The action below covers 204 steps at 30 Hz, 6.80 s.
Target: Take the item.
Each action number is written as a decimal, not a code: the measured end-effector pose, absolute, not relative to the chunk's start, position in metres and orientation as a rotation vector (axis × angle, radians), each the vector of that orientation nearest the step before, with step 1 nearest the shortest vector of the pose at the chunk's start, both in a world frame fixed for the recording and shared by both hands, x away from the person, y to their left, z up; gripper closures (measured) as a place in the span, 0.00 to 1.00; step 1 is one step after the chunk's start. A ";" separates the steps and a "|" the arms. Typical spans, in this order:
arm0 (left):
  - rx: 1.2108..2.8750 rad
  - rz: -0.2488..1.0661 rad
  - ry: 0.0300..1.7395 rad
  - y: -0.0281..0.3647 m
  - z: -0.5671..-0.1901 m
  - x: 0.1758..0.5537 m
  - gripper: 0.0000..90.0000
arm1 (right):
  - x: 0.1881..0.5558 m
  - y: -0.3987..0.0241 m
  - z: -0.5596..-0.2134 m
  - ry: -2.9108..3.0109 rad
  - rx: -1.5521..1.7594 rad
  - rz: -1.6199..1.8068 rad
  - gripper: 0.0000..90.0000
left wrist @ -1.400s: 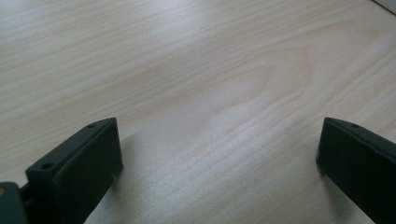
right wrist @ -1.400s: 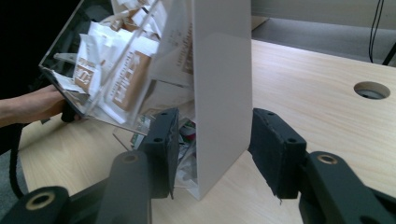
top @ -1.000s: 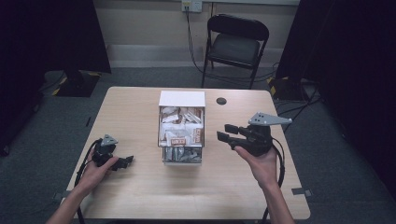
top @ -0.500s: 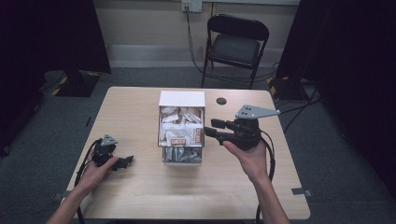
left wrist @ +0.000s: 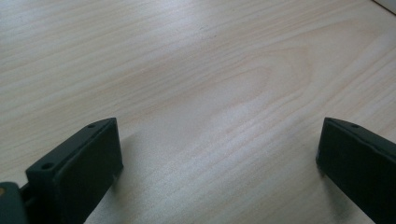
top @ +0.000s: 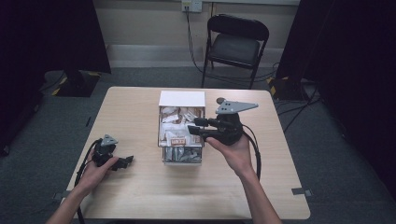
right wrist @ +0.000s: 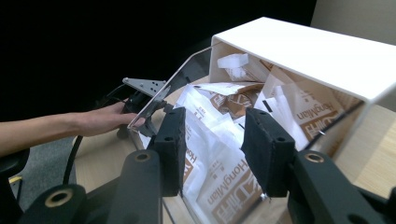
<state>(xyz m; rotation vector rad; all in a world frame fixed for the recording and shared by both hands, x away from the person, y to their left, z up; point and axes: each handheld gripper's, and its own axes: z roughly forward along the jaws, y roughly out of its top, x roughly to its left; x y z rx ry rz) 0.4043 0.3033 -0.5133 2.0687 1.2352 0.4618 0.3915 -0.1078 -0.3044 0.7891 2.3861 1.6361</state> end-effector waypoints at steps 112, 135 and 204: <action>2.068 0.462 1.236 0.303 -0.513 0.404 0.00 | 0.392 -0.116 -0.299 2.381 0.728 1.731 1.00; 2.068 0.462 1.235 0.303 -0.513 0.404 0.00 | 0.380 -0.143 -0.282 2.308 0.741 1.736 1.00; 2.075 0.467 1.233 0.304 -0.513 0.404 0.00 | 0.424 -0.193 -0.396 2.414 1.103 1.357 1.00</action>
